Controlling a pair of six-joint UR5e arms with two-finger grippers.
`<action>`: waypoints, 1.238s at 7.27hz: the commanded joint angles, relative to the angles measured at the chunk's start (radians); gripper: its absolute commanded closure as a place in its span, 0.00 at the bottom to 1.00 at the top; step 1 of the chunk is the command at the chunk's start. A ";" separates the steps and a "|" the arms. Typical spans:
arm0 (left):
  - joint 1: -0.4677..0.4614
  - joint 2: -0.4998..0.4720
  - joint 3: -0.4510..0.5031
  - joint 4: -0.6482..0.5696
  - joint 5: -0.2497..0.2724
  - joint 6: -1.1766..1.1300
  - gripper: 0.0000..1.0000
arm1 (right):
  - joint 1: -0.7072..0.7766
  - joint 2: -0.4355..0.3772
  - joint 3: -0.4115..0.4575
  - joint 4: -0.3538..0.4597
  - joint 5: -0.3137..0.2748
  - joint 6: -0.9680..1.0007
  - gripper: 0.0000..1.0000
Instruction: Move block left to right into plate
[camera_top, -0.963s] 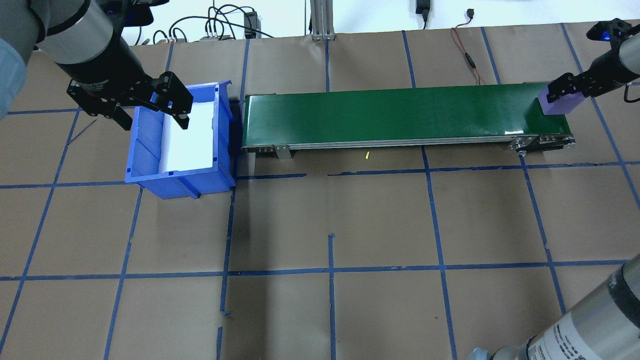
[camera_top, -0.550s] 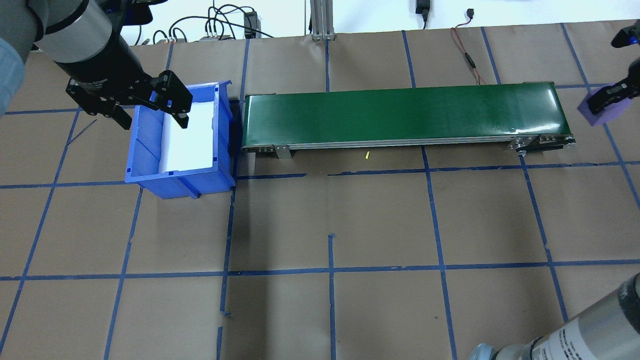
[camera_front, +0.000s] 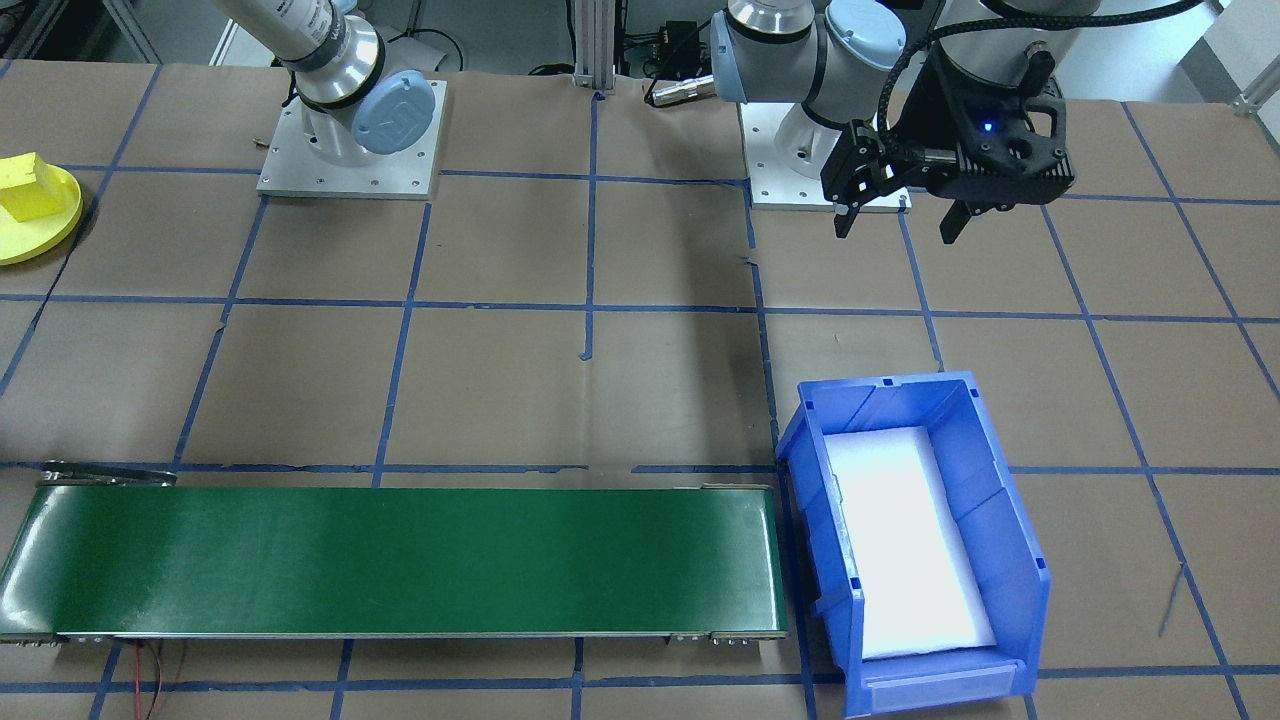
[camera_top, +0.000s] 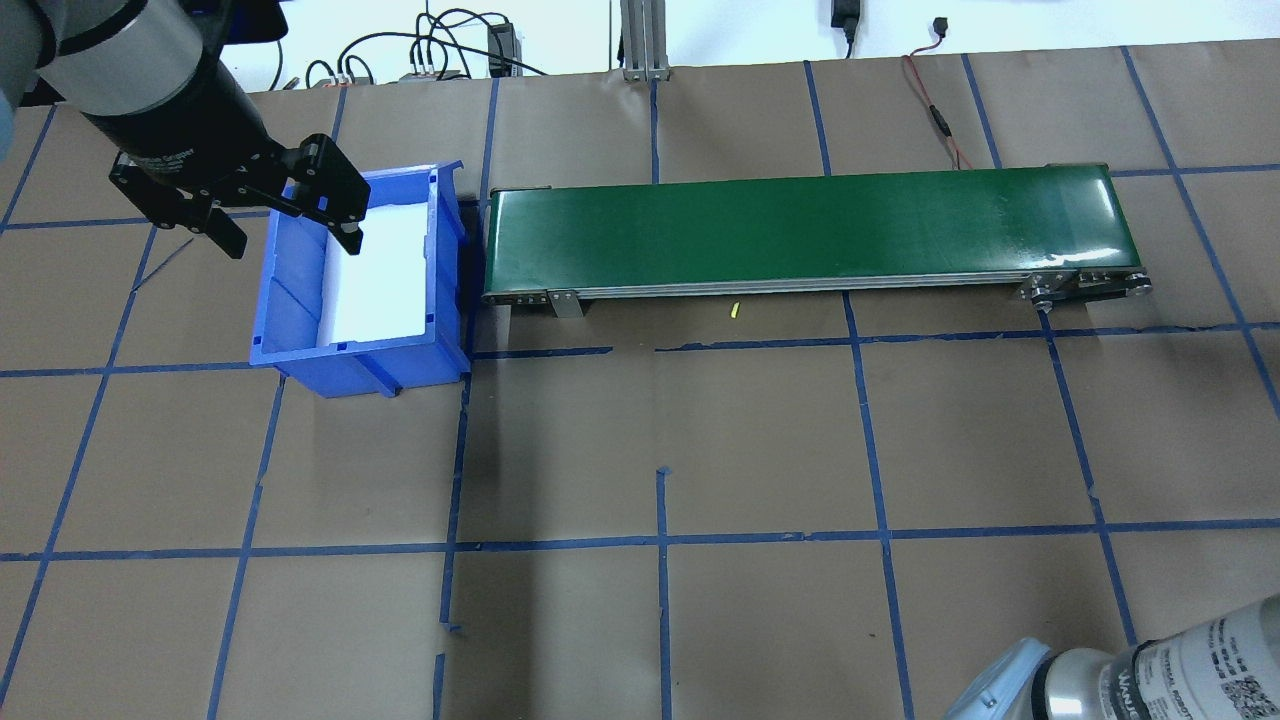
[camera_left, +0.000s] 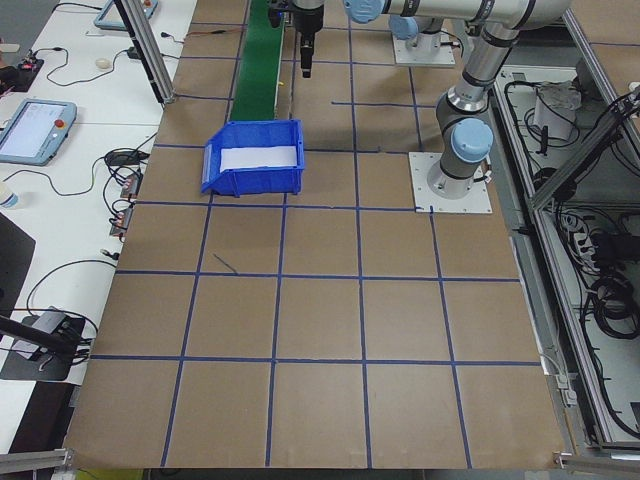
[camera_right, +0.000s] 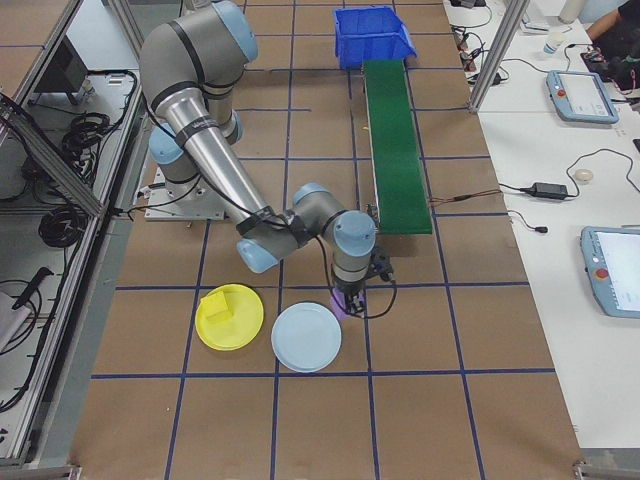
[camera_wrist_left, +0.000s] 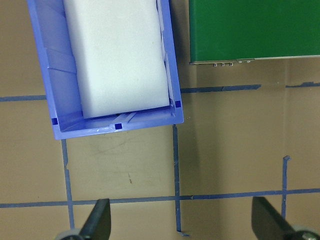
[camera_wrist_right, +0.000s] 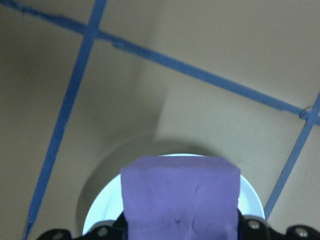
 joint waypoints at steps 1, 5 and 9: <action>0.004 0.014 0.005 -0.028 0.023 0.000 0.00 | -0.102 0.003 0.056 -0.023 -0.009 -0.072 0.64; 0.001 0.017 0.001 -0.019 0.038 0.002 0.00 | -0.105 -0.019 0.038 -0.022 -0.009 -0.050 0.00; 0.001 0.017 0.000 -0.019 0.037 0.002 0.00 | 0.095 -0.192 0.012 0.131 -0.002 0.199 0.00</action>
